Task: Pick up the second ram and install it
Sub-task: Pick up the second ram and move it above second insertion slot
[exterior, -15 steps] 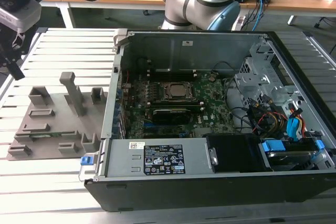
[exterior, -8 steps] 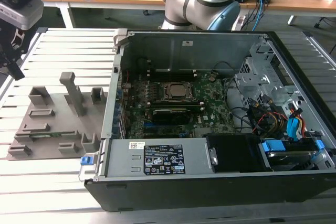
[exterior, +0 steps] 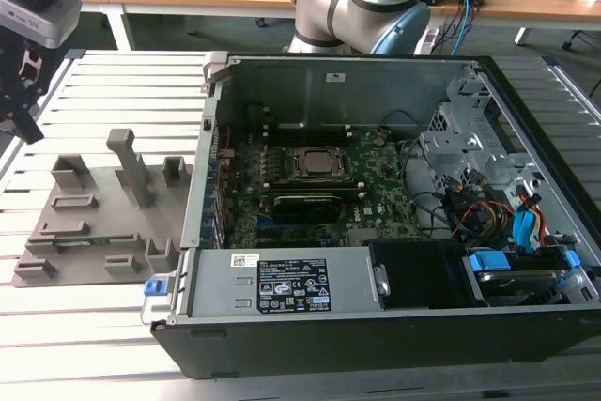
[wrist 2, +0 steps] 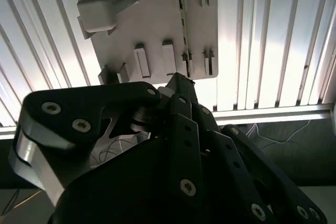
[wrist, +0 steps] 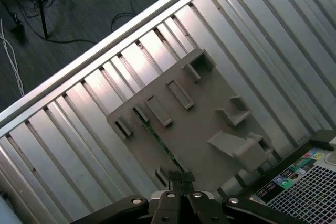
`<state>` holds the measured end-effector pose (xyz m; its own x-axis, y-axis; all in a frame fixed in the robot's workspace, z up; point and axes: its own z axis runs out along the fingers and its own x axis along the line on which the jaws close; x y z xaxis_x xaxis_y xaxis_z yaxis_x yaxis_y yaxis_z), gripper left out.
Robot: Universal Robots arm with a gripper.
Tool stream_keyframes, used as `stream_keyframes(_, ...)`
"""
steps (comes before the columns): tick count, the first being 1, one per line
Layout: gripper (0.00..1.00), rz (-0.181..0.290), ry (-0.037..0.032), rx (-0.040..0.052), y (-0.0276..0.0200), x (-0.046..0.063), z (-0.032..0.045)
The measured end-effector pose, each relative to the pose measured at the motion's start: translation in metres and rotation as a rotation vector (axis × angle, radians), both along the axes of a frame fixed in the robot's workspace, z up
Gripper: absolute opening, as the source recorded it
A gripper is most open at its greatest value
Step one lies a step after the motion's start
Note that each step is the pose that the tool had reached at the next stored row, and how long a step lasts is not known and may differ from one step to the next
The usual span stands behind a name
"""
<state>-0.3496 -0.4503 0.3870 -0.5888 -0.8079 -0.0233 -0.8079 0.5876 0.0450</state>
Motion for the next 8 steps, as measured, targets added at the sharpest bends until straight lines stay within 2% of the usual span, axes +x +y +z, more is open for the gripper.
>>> stream_keyframes(8,0.11,0.082,0.0001,0.0000,0.0000,0.0000,0.0000)
